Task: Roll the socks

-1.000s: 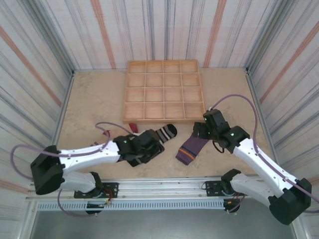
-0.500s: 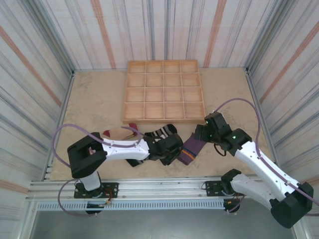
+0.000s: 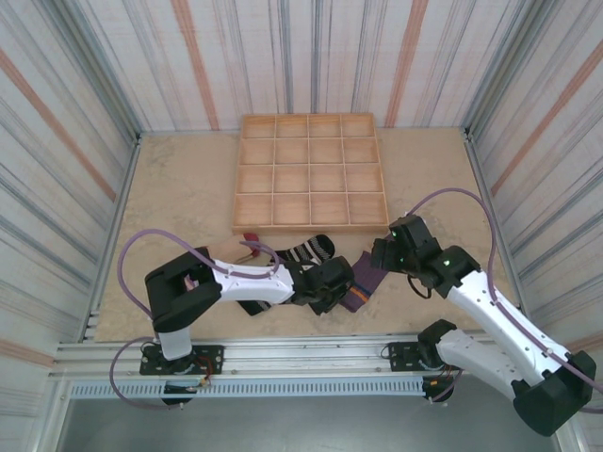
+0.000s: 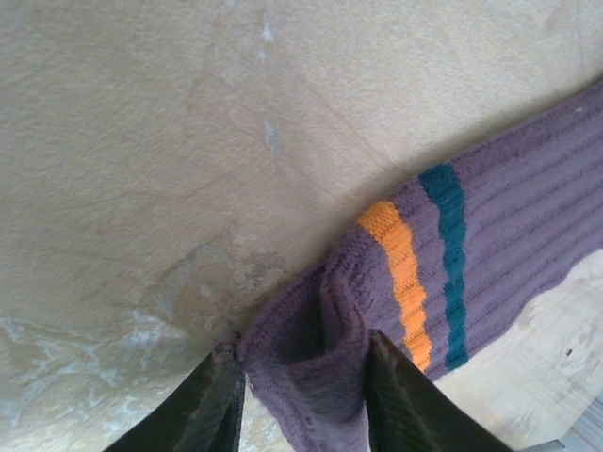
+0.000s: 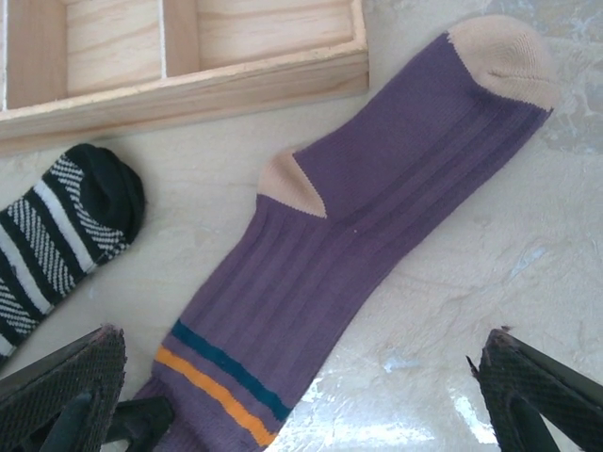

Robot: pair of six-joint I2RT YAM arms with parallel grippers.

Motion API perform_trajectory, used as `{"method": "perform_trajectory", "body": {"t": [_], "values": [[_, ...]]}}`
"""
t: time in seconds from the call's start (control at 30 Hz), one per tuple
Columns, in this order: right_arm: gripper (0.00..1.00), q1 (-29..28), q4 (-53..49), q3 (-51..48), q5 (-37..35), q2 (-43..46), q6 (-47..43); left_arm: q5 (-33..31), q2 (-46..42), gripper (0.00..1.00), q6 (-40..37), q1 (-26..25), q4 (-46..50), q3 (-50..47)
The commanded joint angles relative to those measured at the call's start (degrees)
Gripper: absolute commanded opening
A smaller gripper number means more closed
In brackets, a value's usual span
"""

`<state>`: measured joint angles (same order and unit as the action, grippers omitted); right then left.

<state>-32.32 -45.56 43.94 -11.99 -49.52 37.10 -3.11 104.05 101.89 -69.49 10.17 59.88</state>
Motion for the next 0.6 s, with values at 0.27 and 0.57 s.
{"method": "perform_trajectory", "body": {"t": [0.27, 0.57], "values": [[0.9, -8.0, -1.1, -3.8, 0.5, 7.7, 1.5, -0.9, -3.0, 0.0, -5.0, 2.9, 5.5, -1.8], [0.82, -32.4, 8.3, -11.9, -13.7, 6.7, 3.4, 10.4, -7.7, 0.0, -16.6, 10.1, 7.0, -4.2]]}}
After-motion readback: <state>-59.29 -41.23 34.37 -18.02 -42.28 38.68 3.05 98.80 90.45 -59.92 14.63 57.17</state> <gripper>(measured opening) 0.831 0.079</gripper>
